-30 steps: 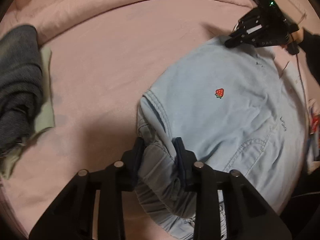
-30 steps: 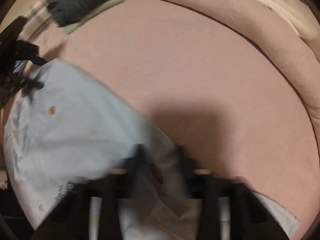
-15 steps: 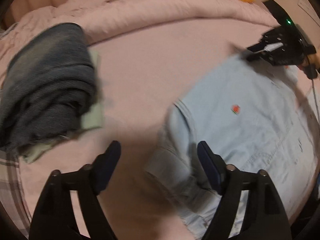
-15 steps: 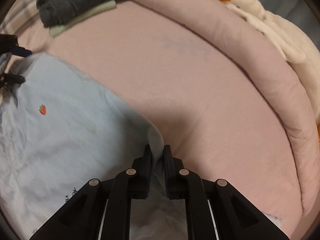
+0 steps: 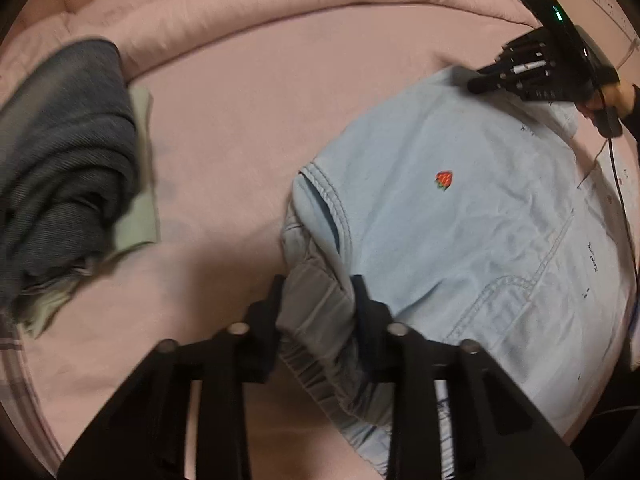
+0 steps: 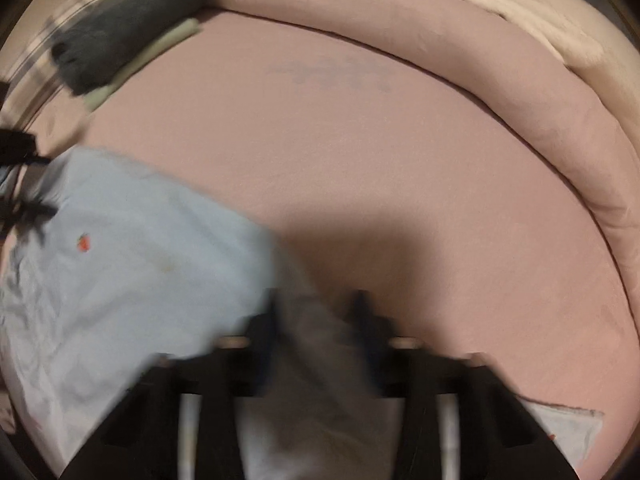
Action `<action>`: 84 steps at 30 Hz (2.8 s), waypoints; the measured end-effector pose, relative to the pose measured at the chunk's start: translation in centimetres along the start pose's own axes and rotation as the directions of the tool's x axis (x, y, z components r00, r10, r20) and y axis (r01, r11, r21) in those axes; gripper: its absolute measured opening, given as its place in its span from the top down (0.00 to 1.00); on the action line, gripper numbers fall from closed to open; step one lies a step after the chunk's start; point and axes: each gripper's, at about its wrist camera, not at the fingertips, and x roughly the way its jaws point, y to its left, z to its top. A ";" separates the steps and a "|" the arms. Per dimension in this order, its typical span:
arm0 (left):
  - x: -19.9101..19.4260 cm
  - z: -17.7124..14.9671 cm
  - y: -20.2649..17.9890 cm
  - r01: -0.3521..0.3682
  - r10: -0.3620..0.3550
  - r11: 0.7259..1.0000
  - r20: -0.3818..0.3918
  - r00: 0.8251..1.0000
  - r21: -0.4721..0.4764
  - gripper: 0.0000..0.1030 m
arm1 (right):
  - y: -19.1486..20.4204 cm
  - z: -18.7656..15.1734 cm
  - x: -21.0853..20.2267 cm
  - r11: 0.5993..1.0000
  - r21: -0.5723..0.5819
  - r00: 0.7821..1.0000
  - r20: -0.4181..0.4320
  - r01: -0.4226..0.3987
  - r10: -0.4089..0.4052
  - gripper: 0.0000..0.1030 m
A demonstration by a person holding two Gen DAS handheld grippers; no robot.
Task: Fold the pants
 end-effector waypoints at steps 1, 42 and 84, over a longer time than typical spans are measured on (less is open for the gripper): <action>-0.7 -0.4 -0.2 -0.020 0.020 1.000 0.017 1.000 0.008 0.75 | 0.1 -0.2 0.0 0.999 -0.017 0.999 0.010 0.033 -0.033 0.89; -6.2 -19.6 -13.5 -0.350 0.303 0.930 0.298 0.905 0.116 0.70 | 15.1 -20.3 -12.2 0.992 0.014 0.972 0.200 0.126 -0.127 0.93; -2.2 -7.8 -25.6 0.310 -0.251 0.939 0.324 0.912 -0.146 0.35 | -4.0 -18.7 -10.8 0.711 0.680 0.958 0.285 -0.177 -0.034 0.58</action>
